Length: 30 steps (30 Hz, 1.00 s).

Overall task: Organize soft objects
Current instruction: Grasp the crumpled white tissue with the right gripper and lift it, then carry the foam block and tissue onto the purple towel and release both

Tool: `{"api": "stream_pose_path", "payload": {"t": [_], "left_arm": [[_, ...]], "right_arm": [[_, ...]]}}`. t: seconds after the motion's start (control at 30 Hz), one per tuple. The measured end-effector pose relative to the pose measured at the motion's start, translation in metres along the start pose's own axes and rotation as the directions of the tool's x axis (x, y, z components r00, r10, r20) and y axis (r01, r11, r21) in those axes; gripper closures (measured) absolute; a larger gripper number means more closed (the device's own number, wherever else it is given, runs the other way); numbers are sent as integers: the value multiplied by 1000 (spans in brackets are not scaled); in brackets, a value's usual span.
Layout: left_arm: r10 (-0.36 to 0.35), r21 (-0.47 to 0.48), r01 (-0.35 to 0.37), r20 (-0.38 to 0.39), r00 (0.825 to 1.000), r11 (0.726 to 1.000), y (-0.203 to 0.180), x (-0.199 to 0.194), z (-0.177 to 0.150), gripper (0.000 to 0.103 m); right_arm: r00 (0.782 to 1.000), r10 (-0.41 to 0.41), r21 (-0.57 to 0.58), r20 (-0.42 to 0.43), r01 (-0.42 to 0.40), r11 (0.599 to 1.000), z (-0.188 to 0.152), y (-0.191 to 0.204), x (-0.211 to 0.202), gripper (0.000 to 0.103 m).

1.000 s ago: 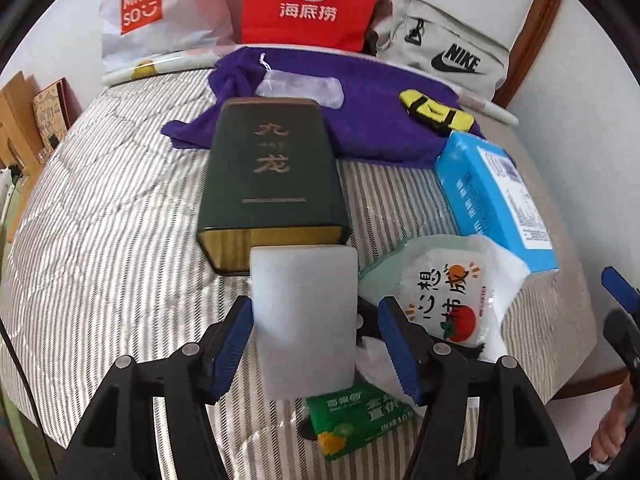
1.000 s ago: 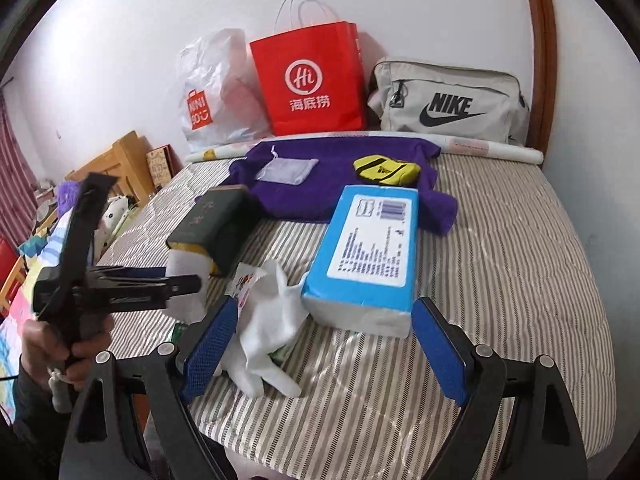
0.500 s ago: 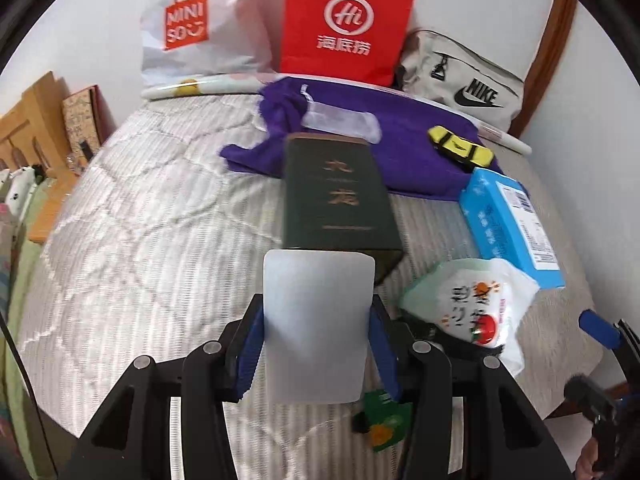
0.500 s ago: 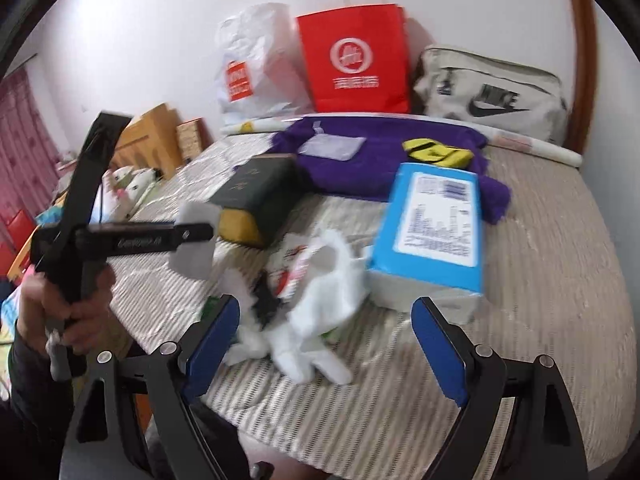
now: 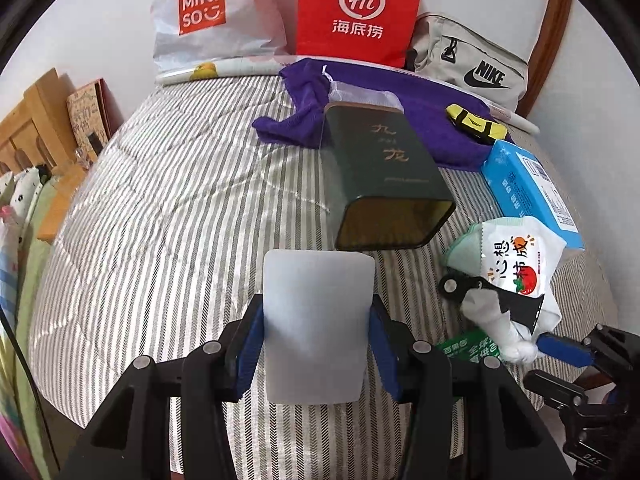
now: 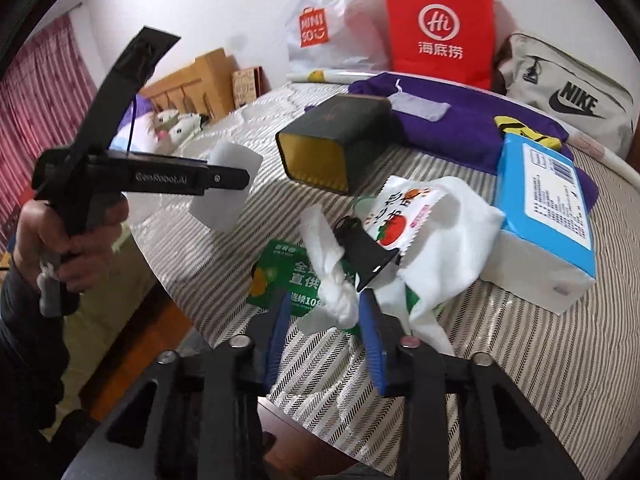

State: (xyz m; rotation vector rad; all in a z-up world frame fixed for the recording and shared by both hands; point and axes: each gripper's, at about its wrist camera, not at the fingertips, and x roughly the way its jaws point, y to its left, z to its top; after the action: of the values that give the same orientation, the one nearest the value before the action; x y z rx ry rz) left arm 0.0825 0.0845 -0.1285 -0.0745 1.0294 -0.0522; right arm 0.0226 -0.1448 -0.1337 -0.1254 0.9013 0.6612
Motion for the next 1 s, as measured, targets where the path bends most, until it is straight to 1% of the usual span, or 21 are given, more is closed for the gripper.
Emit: {"api": "stream_pose_path", "payload": {"t": [0.1, 0.23, 0.3, 0.43, 0.47, 0.57, 0.67, 0.77, 0.83, 0.9, 1.0], "left_arm": [[-14, -11, 14, -3, 1000, 1000, 3, 4, -1, 56], [-23, -10, 23, 1, 1000, 1000, 4, 2, -1, 56], [-33, -6, 33, 5, 999, 999, 4, 1, -2, 56], [-35, 2, 35, 6, 999, 999, 3, 0, -2, 56], [-37, 0, 37, 6, 999, 999, 4, 0, -3, 56], [-53, -15, 54, 11, 999, 998, 4, -1, -4, 56], [-95, -43, 96, 11, 995, 995, 2, -1, -8, 56], [-80, -39, 80, 15, 997, 996, -4, 1, -9, 56], [-66, -31, 66, 17, 998, 997, -8, 0, -9, 56], [-71, -30, 72, 19, 997, 997, -11, -2, -9, 56], [-70, -37, 71, 25, 997, 997, -13, -7, -9, 56]], "right_arm": [[1000, 0, -8, -16, 0, 1000, 0, 4, 8, 74], [997, -60, -26, -54, 59, 998, 1, 6, 26, 75], [995, -68, -21, -77, 67, 998, 0, 7, 33, 77], [997, -52, 6, -55, 52, 999, 4, 7, 35, 78], [998, -49, 12, -47, 49, 999, 5, 7, 36, 84], [999, -36, 9, -36, 36, 999, 7, 8, 35, 85], [1000, -4, 10, -17, 5, 1000, 6, 5, 28, 85], [1000, 21, 26, -8, -21, 999, -1, -1, 17, 85], [1000, 17, 22, -1, -17, 1000, -5, -3, 8, 85], [1000, 12, 17, 20, -12, 1000, -10, -5, -6, 85], [999, 14, 44, 47, -17, 999, -18, -16, -25, 85]]}}
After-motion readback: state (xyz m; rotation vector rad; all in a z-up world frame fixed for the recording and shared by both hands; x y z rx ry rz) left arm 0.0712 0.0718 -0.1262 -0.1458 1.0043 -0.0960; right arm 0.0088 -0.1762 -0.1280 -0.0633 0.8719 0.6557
